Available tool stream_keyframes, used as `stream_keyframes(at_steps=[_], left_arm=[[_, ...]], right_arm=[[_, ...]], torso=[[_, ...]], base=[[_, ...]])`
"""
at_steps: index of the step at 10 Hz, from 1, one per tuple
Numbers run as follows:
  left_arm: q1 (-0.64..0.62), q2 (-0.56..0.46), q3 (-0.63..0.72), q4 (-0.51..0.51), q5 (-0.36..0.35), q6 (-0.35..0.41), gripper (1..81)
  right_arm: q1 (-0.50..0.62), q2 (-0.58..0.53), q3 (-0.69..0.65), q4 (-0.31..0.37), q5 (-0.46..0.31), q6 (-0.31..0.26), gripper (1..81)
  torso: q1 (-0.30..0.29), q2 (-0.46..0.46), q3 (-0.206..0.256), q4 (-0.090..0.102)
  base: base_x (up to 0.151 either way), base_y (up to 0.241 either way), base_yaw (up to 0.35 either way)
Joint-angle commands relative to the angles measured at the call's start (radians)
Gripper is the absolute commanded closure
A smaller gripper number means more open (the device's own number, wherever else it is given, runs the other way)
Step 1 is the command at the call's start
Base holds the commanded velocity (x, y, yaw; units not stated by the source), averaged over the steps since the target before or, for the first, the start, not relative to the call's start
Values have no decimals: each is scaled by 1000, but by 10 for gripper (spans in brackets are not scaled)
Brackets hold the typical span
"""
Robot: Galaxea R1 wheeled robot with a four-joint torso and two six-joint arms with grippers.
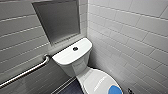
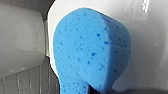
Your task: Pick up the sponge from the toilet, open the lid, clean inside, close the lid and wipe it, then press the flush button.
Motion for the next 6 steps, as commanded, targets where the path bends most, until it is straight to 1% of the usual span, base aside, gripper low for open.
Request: stream_keyframes(at_steps=[1,2,3,4,5,6], left_arm=[[-23,-184,309,12,78,9,10],[-44,-222,371,14,86,9,10],[-70,-259,434,15,92,9,10],[-99,-299,504,18,98,9,10],[-125,-322,544,20,115,9,10],[-155,-348,584,17,133,7,10]], right_arm=[[-162,-169,123,-115,-14,-1,811],[-240,-165,92,-143,-13,-6,811],[-339,-140,43,-189,-4,-9,811],[-432,-106,-25,-222,47,-9,811],[-506,-79,-94,-250,122,-7,811],[-568,-63,-148,-271,171,-6,811]], torso=[[0,0,0,0],[0,0,0,0],[0,0,0,0],[0,0,0,0],[0,0,0,0],[0,0,0,0]], base=[[0,0,0],[0,0,0],[0,0,0],[0,0,0],[0,0,0],[0,0,0]])
